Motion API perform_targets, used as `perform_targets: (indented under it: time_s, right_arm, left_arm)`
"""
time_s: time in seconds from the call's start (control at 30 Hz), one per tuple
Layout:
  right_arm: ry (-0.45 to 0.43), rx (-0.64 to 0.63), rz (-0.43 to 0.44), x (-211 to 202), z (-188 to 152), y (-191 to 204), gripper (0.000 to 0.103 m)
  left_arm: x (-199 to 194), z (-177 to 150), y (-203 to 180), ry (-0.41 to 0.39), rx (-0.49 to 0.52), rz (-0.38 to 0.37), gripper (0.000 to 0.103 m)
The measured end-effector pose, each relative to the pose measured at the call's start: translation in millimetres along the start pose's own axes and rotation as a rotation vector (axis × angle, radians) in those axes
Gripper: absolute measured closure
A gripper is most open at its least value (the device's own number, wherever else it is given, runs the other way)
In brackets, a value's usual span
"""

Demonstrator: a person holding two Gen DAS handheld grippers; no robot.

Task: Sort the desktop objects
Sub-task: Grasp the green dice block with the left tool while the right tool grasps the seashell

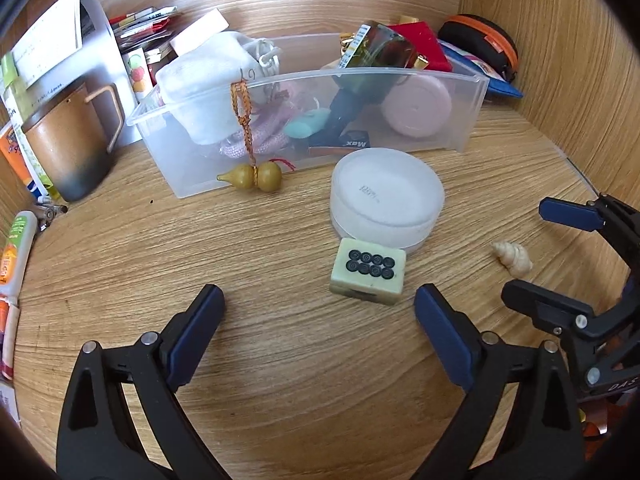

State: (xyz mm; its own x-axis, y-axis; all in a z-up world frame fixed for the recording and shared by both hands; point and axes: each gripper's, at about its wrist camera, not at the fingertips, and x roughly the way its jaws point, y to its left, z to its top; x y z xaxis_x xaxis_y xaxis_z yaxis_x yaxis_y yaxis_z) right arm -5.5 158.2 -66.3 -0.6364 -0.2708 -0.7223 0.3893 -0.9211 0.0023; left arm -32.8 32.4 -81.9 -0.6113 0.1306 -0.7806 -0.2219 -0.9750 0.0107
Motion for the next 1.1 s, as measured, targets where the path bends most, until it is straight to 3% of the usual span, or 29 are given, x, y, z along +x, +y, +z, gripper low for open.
perform_targets:
  time_s: [0.1, 0.27, 0.63, 0.87, 0.97, 1.1]
  right_arm:
    - [0.015, -0.001, 0.022, 4.2, -0.5, 0.3, 0.029]
    - [0.012, -0.017, 0.033, 4.7, -3.0, 1.5, 0.044]
    - [-0.007, -0.065, 0.048, 3.6, -4.0, 7.5, 0.065]
    - [-0.015, -0.074, 0.059, 2.7, -4.4, 8.6, 0.086]
    - [-0.016, -0.069, 0.059, 2.2, -4.6, 7.5, 0.087]
    - [-0.015, -0.053, 0.059, 2.7, -3.9, 6.3, 0.087]
  left_arm:
    - [1.6, 1.7, 0.0, 0.005, -0.01, -0.002, 0.007]
    - [-2.3, 2.6, -5.2, -0.002, 0.021, -0.021, 0.033]
    - [-1.6, 5.1, -16.2, -0.018, 0.07, -0.039, 0.059]
    - [-1.9, -2.1, -18.9, -0.051, 0.067, -0.019, 0.061]
    - [-1.5, -2.6, -15.2, -0.049, 0.041, -0.025, 0.069]
    - [-2.4, -4.1, -14.2, -0.049, 0.038, -0.019, 0.07]
